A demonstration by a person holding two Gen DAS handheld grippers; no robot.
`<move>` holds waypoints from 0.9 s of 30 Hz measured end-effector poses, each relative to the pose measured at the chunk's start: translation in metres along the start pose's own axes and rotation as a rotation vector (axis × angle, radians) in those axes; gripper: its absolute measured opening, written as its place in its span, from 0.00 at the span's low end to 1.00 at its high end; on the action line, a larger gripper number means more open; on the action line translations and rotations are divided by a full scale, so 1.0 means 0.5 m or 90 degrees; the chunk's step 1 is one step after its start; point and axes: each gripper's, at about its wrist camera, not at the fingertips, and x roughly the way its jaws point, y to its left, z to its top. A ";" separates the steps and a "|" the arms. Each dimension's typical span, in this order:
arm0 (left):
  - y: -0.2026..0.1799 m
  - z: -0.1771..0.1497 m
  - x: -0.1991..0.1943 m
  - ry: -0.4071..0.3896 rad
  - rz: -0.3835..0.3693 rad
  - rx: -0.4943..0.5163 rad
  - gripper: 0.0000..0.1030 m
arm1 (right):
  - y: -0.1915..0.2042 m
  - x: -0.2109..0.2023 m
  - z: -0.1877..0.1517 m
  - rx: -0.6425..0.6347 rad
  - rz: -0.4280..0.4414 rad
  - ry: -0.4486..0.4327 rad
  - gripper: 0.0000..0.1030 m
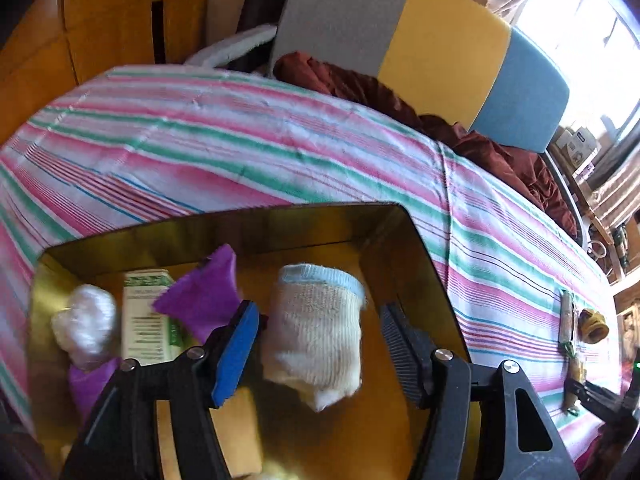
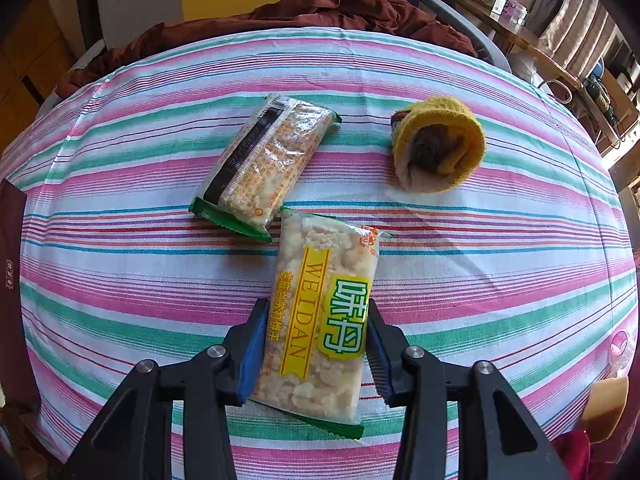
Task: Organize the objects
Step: 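Carry the white towel into the gold tray and open the left gripper, then carry the WEIDAN bag into the gold tray and open the right gripper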
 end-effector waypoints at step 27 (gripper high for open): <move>0.008 -0.201 -0.224 -0.159 0.029 0.095 0.70 | 0.171 -0.066 -0.057 -0.066 0.160 0.014 0.43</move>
